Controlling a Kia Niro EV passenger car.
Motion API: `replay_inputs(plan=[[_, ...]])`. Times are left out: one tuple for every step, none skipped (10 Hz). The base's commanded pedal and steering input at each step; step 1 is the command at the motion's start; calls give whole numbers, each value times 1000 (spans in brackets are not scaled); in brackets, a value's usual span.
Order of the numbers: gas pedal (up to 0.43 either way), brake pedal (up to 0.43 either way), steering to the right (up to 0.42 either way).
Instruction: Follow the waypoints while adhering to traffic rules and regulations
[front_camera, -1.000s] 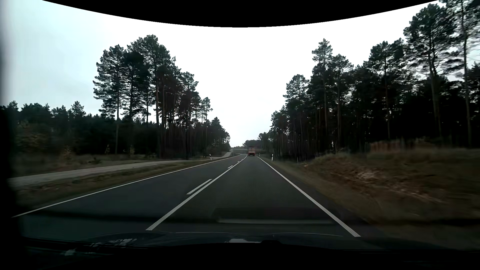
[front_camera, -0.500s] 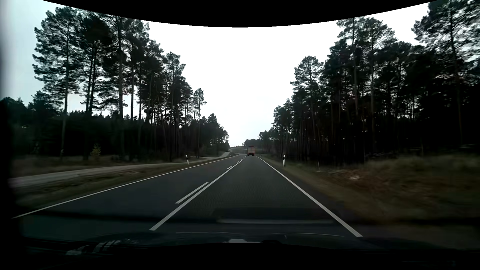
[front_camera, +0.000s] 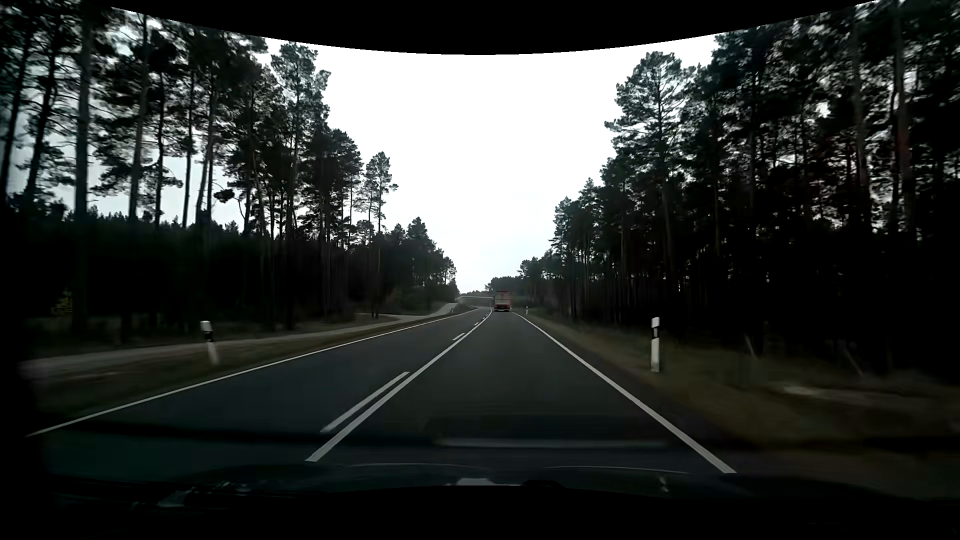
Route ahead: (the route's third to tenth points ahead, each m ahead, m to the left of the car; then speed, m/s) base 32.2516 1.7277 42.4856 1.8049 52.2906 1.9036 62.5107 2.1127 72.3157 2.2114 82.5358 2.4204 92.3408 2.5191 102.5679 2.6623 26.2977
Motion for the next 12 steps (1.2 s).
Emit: replay_inputs(plan=[[197, 0, 1], [197, 0, 1], [189, 0, 1], [189, 0, 3], [189, 0, 4], [189, 0, 4], [177, 0, 4], [177, 0, 4], [177, 0, 3], [157, 0, 1], [138, 0, 1], [138, 0, 0]])
